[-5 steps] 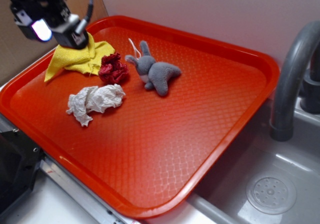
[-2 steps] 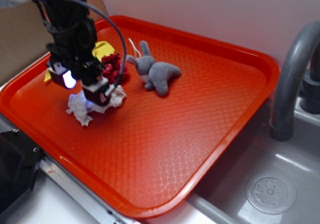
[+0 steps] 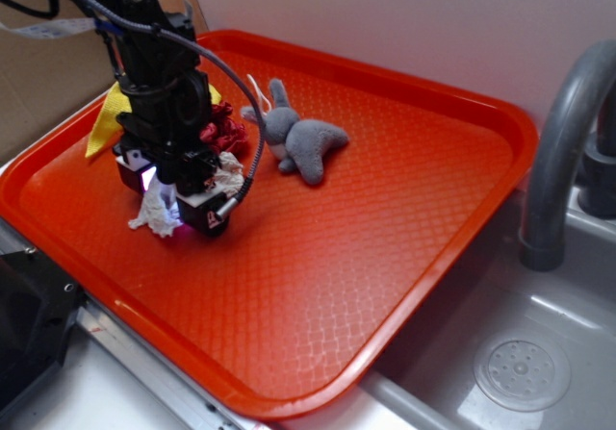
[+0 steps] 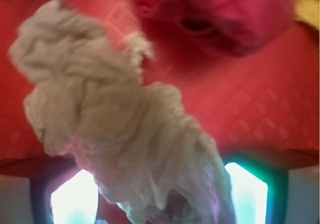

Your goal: Grab the white paper.

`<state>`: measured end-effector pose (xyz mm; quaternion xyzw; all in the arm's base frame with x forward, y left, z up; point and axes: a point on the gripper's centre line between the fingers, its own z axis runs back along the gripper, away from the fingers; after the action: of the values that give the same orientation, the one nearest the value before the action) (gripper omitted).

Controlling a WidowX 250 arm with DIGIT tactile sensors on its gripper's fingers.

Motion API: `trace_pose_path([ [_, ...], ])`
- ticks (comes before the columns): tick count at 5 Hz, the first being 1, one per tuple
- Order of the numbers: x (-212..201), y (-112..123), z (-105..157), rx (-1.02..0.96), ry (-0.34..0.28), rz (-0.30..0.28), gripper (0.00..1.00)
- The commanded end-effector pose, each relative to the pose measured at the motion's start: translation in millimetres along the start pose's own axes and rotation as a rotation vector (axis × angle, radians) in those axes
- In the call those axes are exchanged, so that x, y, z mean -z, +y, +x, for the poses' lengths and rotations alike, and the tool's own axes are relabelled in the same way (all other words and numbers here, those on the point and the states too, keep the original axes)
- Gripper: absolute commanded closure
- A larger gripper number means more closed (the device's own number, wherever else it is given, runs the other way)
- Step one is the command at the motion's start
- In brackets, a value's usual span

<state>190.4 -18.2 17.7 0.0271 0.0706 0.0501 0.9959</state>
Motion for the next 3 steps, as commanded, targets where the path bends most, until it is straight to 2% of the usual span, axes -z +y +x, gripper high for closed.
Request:
trace_pose_path([
  [1,-7.3,5.4,1.8,0.005,-0.032,0.005,1.00],
  [2,-22.2,11.0,4.5,0.011,-0.070,0.030,1.00],
  [3,-70.8,12.5,11.0,0.061,-0.202,0.074,1.00],
])
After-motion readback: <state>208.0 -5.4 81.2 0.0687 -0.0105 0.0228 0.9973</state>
